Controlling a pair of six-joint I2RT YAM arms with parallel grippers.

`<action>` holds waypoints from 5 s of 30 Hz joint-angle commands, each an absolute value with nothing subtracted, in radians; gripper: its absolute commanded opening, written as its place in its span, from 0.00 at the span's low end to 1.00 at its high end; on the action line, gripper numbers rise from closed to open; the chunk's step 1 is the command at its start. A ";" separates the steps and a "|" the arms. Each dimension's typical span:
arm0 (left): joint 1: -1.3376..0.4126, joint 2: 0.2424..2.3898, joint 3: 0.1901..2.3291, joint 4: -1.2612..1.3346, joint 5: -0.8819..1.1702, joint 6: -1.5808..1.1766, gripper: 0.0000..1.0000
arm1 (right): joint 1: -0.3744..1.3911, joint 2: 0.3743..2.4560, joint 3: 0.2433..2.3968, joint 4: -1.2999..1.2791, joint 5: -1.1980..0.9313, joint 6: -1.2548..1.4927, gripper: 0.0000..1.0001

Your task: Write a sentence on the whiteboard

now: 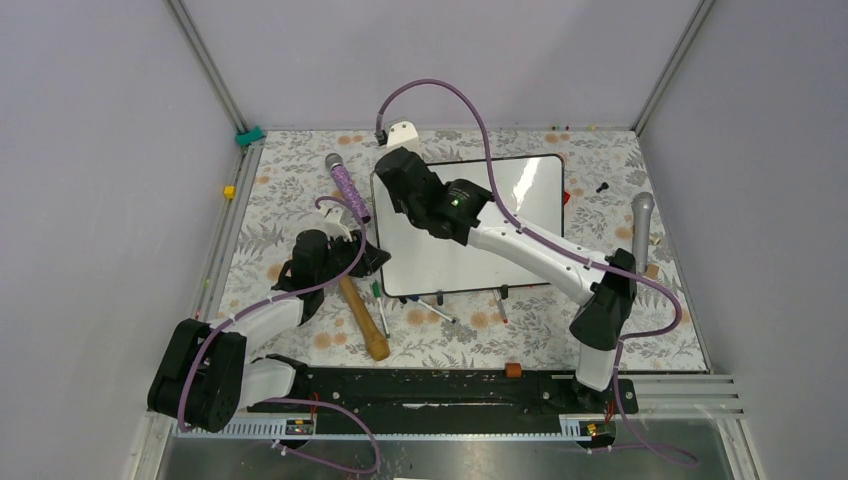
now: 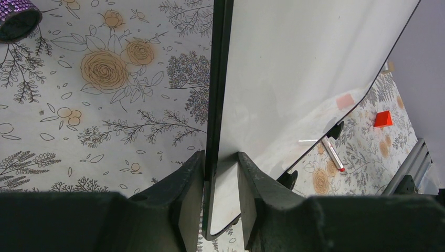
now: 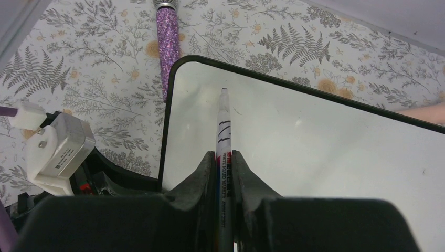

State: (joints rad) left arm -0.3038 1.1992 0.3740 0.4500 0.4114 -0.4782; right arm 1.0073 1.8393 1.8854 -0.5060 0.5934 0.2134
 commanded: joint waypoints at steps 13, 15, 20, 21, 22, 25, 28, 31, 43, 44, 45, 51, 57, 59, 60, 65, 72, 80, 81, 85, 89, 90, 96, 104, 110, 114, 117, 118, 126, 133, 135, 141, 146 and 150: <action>-0.310 1.200 0.407 0.505 0.420 -0.478 0.28 | 1.015 1.925 2.015 -0.580 0.593 0.192 0.00; -0.310 1.200 0.406 0.505 0.420 -0.478 0.28 | 1.016 1.933 2.024 -0.581 0.588 0.191 0.00; -0.310 1.203 0.405 0.505 0.420 -0.481 0.28 | 1.015 1.952 2.041 -0.581 0.582 0.182 0.00; -0.310 1.201 0.405 0.505 0.420 -0.481 0.28 | 1.015 1.953 2.043 -0.580 0.581 0.181 0.00; -0.310 1.202 0.405 0.506 0.420 -0.482 0.28 | 1.016 1.955 2.043 -0.579 0.584 0.178 0.00; -0.310 1.199 0.403 0.508 0.421 -0.480 0.28 | 1.015 1.964 2.050 -0.581 0.590 0.173 0.00; -0.309 1.198 0.404 0.508 0.421 -0.480 0.28 | 1.015 1.972 2.054 -0.581 0.597 0.174 0.00; -0.310 1.198 0.404 0.507 0.421 -0.479 0.28 | 1.016 1.979 2.055 -0.580 0.610 0.175 0.00; -0.313 1.193 0.404 0.506 0.418 -0.476 0.28 | 1.017 2.019 2.130 -0.695 0.609 0.174 0.00; -0.313 1.192 0.402 0.506 0.417 -0.474 0.28 | 1.016 2.020 2.134 -0.707 0.605 0.175 0.00; -0.313 1.192 0.403 0.506 0.416 -0.475 0.28 | 1.016 2.018 2.136 -0.715 0.603 0.177 0.00; -0.315 1.190 0.402 0.505 0.412 -0.472 0.28 | 1.016 2.002 2.106 -0.734 0.575 0.192 0.00; -0.319 1.189 0.404 0.503 0.411 -0.469 0.28 | 1.015 1.983 2.068 -0.735 0.524 0.209 0.00; -0.320 1.189 0.404 0.503 0.410 -0.469 0.28 | 1.016 1.976 2.054 -0.735 0.515 0.216 0.00; -0.320 1.189 0.403 0.503 0.409 -0.469 0.28 | 1.016 1.972 2.047 -0.735 0.514 0.217 0.00; -0.323 1.189 0.403 0.503 0.407 -0.468 0.28 | 1.015 1.948 2.035 -0.736 0.517 0.218 0.00; -0.325 1.191 0.403 0.502 0.405 -0.466 0.28 | 1.017 1.875 2.001 -0.705 0.483 0.225 0.00; -0.324 1.194 0.407 0.500 0.408 -0.467 0.28 | 1.017 1.689 1.785 -0.518 0.478 0.224 0.00; -0.324 1.195 0.407 0.501 0.408 -0.468 0.27 | 1.016 1.689 1.783 -0.515 0.487 0.222 0.00; -0.325 1.199 0.407 0.503 0.413 -0.468 0.21 | 1.017 1.725 1.819 -0.529 0.505 0.212 0.00; -0.325 1.201 0.411 0.492 0.410 -0.466 0.12 | 1.017 1.770 1.874 -0.551 0.510 0.207 0.00; -0.325 1.201 0.411 0.490 0.409 -0.466 0.11 | 1.016 1.779 1.883 -0.553 0.513 0.205 0.00; -0.325 1.197 0.411 0.477 0.400 -0.457 0.05 | 1.016 1.835 1.941 -0.582 0.540 0.194 0.00; -0.324 1.195 0.414 0.461 0.388 -0.450 0.01 | 1.016 1.895 2.000 -0.630 0.575 0.193 0.00; -0.325 1.196 0.414 0.463 0.390 -0.454 0.00 | 1.016 1.915 2.007 -0.641 0.594 0.193 0.00; -0.325 1.197 0.415 0.466 0.395 -0.454 0.00 | 1.015 1.926 2.017 -0.643 0.598 0.189 0.00; -0.325 1.197 0.414 0.466 0.396 -0.454 0.00 | 1.015 1.933 2.019 -0.644 0.601 0.187 0.00; -0.325 1.197 0.415 0.466 0.396 -0.454 0.00 | 1.015 1.935 2.020 -0.643 0.601 0.187 0.00; -0.325 1.194 0.414 0.466 0.395 -0.454 0.00 | 1.015 1.958 2.035 -0.644 0.591 0.186 0.00; -0.325 1.192 0.413 0.465 0.394 -0.453 0.00 | 1.016 1.987 2.068 -0.676 0.613 0.181 0.00; -0.325 1.191 0.413 0.466 0.394 -0.452 0.00 | 1.016 1.998 2.089 -0.699 0.628 0.180 0.00; -0.325 1.191 0.413 0.464 0.393 -0.452 0.00 | 1.014 2.011 2.114 -0.759 0.686 0.188 0.00; -0.325 1.189 0.413 0.463 0.391 -0.452 0.00 | 1.008 2.002 2.120 -0.797 0.702 0.202 0.00; -0.325 1.188 0.413 0.463 0.392 -0.452 0.00 | 1.001 1.991 2.115 -0.810 0.710 0.208 0.00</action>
State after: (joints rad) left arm -0.3153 1.1995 0.3740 0.4488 0.4030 -0.4667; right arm 1.0115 2.0003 2.0781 -0.7765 0.6579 0.1940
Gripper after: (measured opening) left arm 0.239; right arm 0.155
